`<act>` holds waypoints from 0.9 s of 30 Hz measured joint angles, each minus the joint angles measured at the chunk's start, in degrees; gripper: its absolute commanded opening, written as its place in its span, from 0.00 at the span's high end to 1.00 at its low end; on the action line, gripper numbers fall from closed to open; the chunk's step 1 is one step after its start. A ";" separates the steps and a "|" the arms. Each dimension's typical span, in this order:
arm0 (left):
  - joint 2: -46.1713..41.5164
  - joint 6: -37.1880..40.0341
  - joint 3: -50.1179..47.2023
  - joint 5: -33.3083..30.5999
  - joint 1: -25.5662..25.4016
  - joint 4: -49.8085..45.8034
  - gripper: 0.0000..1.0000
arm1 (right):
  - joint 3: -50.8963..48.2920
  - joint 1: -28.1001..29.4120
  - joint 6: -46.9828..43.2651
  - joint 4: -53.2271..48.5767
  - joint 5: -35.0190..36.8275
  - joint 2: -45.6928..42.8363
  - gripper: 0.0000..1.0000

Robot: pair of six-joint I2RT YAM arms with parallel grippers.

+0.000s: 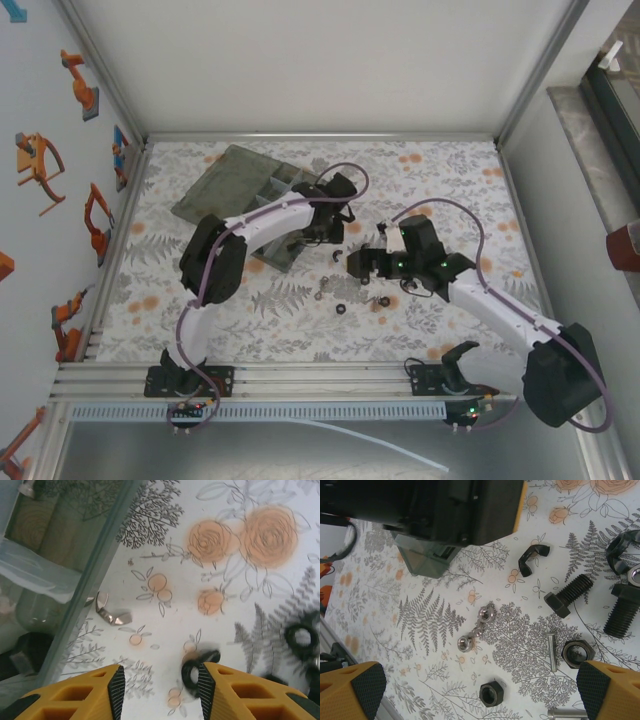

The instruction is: Sort the screws and nuts into containers

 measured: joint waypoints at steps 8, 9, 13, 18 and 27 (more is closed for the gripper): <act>5.46 -17.59 5.38 -6.60 -1.07 -4.04 0.61 | -2.43 -0.35 0.00 0.00 0.09 -1.79 0.00; 5.95 -19.96 6.32 -7.28 -1.11 -4.70 0.61 | -2.54 -0.50 0.00 -0.13 0.13 -1.88 0.00; 6.95 -28.30 7.63 -9.70 -1.16 -6.14 0.61 | -2.58 -0.81 -0.02 -0.37 0.20 -2.47 0.00; 7.74 -38.21 8.33 -13.49 -2.29 -9.68 0.62 | -2.82 -1.09 0.00 -0.37 0.22 -3.61 0.00; 15.98 -47.01 19.63 -19.56 -4.00 -20.17 0.61 | -3.89 -1.62 -0.02 -0.63 0.20 -3.91 0.00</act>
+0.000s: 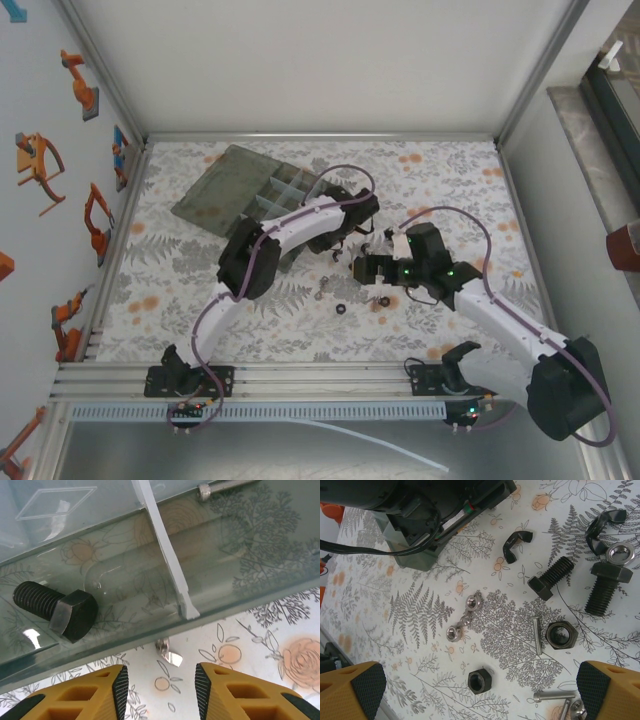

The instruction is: Sort the screws and nuts into containers

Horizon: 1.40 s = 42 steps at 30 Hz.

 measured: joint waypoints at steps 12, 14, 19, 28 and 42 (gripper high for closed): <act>4.09 -2.40 3.89 -0.11 0.55 -3.50 0.61 | -0.35 -1.18 -0.04 -0.09 -0.11 0.00 0.00; 4.37 -2.36 4.44 0.09 0.63 -3.89 0.61 | -0.35 -1.36 -0.15 -0.11 -0.26 0.00 0.01; 5.35 -1.86 6.27 0.15 0.72 -5.20 0.61 | -0.37 -1.64 -0.24 -0.13 -0.59 0.00 0.01; 6.69 0.35 8.50 0.13 1.07 -4.48 0.87 | -0.37 -2.08 -0.83 -0.20 -0.68 -0.02 0.00; -2.64 18.62 -4.00 0.50 -3.39 5.81 0.94 | -0.48 -2.14 -1.03 -1.60 -0.68 -2.54 0.01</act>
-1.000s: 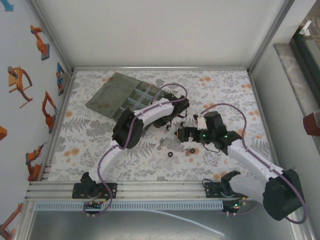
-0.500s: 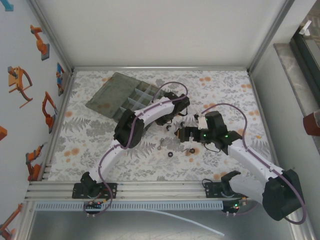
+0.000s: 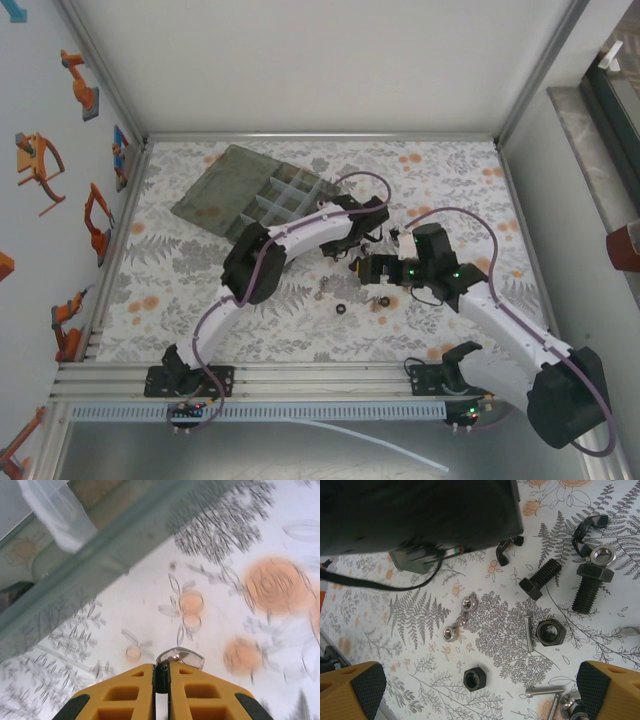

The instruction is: Sort the screws and nuts into containers

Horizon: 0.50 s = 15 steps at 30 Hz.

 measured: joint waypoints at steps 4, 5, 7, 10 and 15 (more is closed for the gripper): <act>-10.88 7.74 -10.67 3.63 0.52 8.87 0.97 | 0.00 0.00 -0.02 -0.11 0.00 -0.33 0.00; -12.94 9.20 -12.44 4.55 1.01 10.71 0.97 | 0.00 0.00 -0.02 -0.11 -0.02 -0.31 0.00; -17.57 12.63 -16.09 6.73 2.75 14.71 0.98 | 0.00 0.00 -0.02 -0.11 0.00 -0.24 0.00; -21.70 16.50 -18.80 8.98 6.14 18.23 0.98 | 0.79 0.00 -0.02 -0.31 -0.11 1.11 0.00; -23.41 21.40 -19.19 12.39 14.05 20.33 0.98 | 4.37 0.00 -0.04 0.02 -1.03 5.27 0.00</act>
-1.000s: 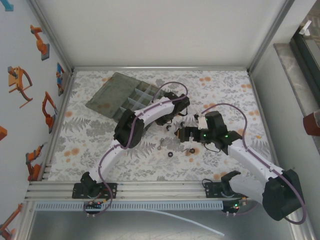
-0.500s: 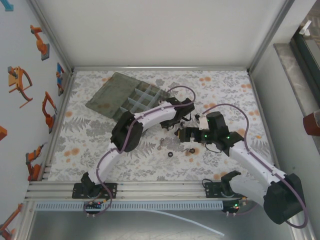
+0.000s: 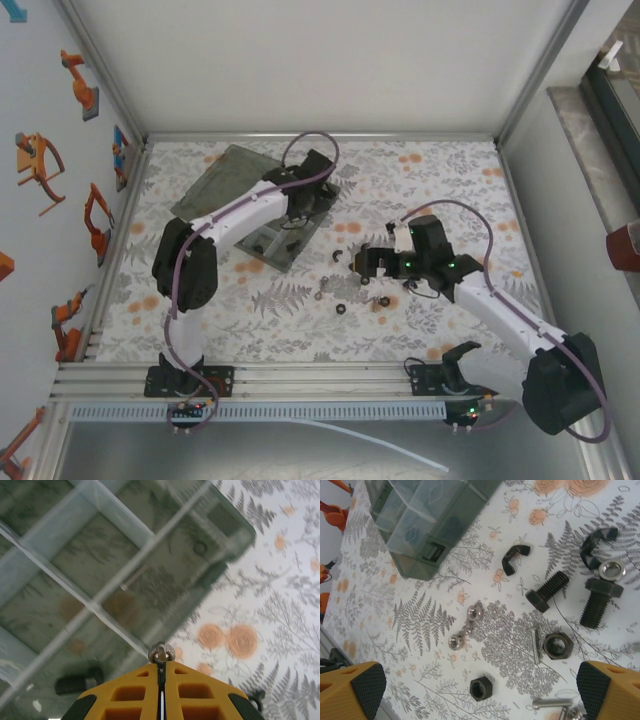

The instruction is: Sort the screws and nuts into containers

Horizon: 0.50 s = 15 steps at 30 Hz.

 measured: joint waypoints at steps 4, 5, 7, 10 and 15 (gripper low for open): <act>1.73 2.67 1.14 3.41 6.43 -0.22 0.98 | 3.80 0.00 -0.09 0.15 -0.50 2.84 0.00; 2.14 3.10 1.29 4.28 7.69 -0.24 0.98 | 4.59 0.00 -0.20 0.26 -0.50 3.45 0.00; 3.26 4.09 1.53 6.43 10.25 -0.22 0.98 | 6.16 0.00 -0.24 0.46 -0.61 4.87 0.00; 5.68 5.51 2.64 9.46 12.76 -0.17 0.98 | 7.74 0.00 -0.37 0.61 -0.70 6.88 0.00; 9.51 7.67 4.52 12.70 14.05 -0.13 0.98 | 8.09 0.00 -0.37 1.49 -1.03 10.54 0.00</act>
